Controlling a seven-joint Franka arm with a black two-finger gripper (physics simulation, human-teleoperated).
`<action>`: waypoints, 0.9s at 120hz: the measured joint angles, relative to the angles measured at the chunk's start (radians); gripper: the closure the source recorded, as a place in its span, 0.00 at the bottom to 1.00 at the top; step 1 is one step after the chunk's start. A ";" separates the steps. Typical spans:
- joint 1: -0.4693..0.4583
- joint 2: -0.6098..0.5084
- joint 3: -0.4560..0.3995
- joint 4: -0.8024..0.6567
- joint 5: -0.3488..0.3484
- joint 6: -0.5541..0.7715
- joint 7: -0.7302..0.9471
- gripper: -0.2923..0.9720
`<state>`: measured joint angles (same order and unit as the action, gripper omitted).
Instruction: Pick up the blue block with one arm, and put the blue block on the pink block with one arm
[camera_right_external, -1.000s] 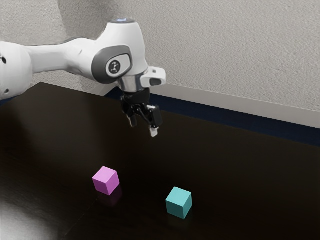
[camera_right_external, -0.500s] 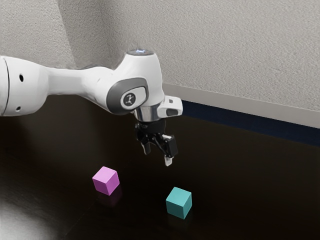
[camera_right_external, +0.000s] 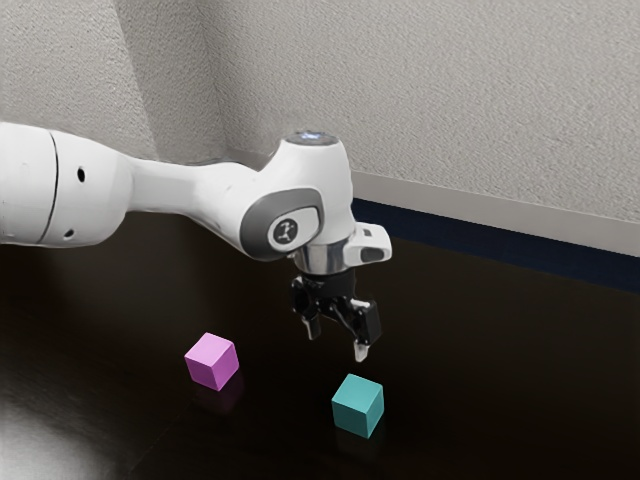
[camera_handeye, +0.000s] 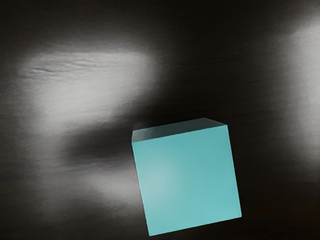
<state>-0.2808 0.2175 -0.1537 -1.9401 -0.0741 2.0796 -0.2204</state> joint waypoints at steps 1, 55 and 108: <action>-0.001 0.003 0.000 0.000 0.000 0.001 -0.002 0.23; -0.043 0.102 0.004 -0.002 -0.008 0.065 -0.067 0.23; -0.057 0.160 0.020 0.006 0.012 0.096 -0.093 0.23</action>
<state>-0.3376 0.3771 -0.1338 -1.9343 -0.0616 2.1754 -0.3137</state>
